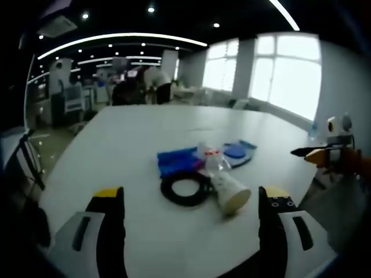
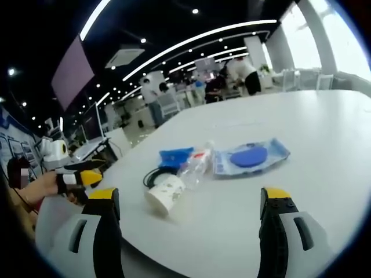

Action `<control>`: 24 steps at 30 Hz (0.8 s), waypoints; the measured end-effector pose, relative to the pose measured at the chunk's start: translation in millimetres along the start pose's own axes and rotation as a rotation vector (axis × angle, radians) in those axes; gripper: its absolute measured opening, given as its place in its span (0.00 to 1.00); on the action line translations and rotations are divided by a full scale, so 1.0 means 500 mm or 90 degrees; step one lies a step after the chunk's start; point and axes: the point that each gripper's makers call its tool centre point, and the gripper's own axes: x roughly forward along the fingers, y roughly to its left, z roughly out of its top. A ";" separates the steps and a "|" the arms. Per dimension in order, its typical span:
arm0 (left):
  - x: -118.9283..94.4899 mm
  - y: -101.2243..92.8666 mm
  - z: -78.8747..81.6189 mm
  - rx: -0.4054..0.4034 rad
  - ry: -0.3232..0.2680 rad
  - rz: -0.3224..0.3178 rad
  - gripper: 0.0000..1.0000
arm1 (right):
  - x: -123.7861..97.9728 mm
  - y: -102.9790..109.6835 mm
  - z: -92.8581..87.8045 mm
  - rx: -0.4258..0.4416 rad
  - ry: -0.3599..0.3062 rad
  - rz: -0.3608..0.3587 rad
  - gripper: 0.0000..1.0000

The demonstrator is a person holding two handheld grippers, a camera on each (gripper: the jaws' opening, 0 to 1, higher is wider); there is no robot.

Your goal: Arrange the tabletop items into an orderly group along one side of the table until the central work area is clear of visible clutter.

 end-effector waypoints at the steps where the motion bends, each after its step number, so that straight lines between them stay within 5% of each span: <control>1: 0.001 0.000 0.001 0.001 0.000 0.000 0.93 | 0.001 0.001 0.001 -0.004 0.000 0.000 1.00; 9: 0.004 0.001 0.003 0.005 0.000 -0.004 0.93 | 0.010 0.008 0.004 -0.060 0.011 -0.004 1.00; 24: 0.012 0.007 0.007 0.019 0.008 0.004 0.91 | 0.039 0.023 -0.010 -0.074 0.033 0.013 0.99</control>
